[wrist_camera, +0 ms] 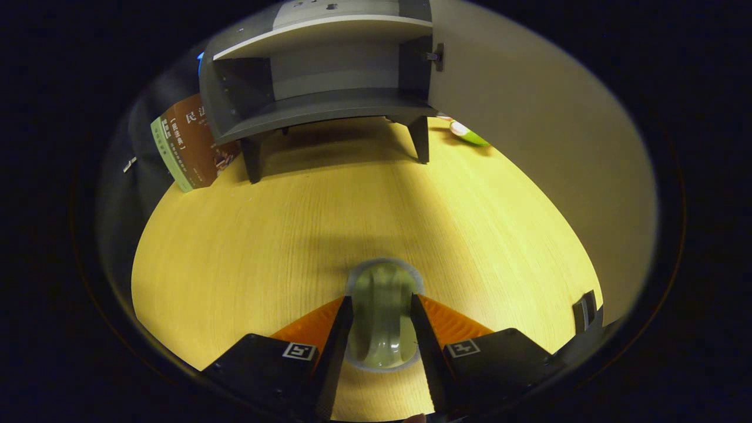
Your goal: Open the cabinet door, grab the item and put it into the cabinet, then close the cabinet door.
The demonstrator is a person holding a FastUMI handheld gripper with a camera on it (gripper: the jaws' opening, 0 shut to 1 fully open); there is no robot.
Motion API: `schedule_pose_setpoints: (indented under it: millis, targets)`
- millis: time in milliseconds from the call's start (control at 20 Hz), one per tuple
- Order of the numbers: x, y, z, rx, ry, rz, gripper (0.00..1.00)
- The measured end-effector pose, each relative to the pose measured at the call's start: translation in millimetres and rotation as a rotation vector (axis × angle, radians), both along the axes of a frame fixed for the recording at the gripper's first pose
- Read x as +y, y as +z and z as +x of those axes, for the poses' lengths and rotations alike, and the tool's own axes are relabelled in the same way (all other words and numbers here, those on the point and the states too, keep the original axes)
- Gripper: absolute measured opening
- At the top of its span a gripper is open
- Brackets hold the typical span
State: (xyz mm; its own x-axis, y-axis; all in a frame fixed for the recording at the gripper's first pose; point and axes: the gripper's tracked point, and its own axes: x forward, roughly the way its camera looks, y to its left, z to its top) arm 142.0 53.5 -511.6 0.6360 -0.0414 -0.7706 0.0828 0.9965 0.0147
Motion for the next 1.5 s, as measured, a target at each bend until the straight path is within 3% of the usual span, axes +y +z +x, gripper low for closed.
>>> schedule_pose_setpoints:
  millis: [150, 300, 350, 700, 1000, 1350, 1500]
  targets:
    - [2.4, 5.5, 5.6, -0.025, 0.036, -0.009, 0.68]
    - [-0.8, 3.6, 17.8, -0.037, 0.023, -0.025, 0.26]
    - [-0.3, -0.5, 19.9, -0.034, 0.027, -0.016, 0.18]
    - [3.3, 78.4, 24.1, -0.117, 0.057, 0.0, 0.18]
    - [16.4, 216.6, 48.8, -0.252, 0.082, 0.044, 0.18]
    - [41.3, 384.9, 121.7, -0.439, 0.128, 0.121, 0.18]
    - [43.8, 427.1, 170.5, -0.513, 0.124, 0.105, 0.18]
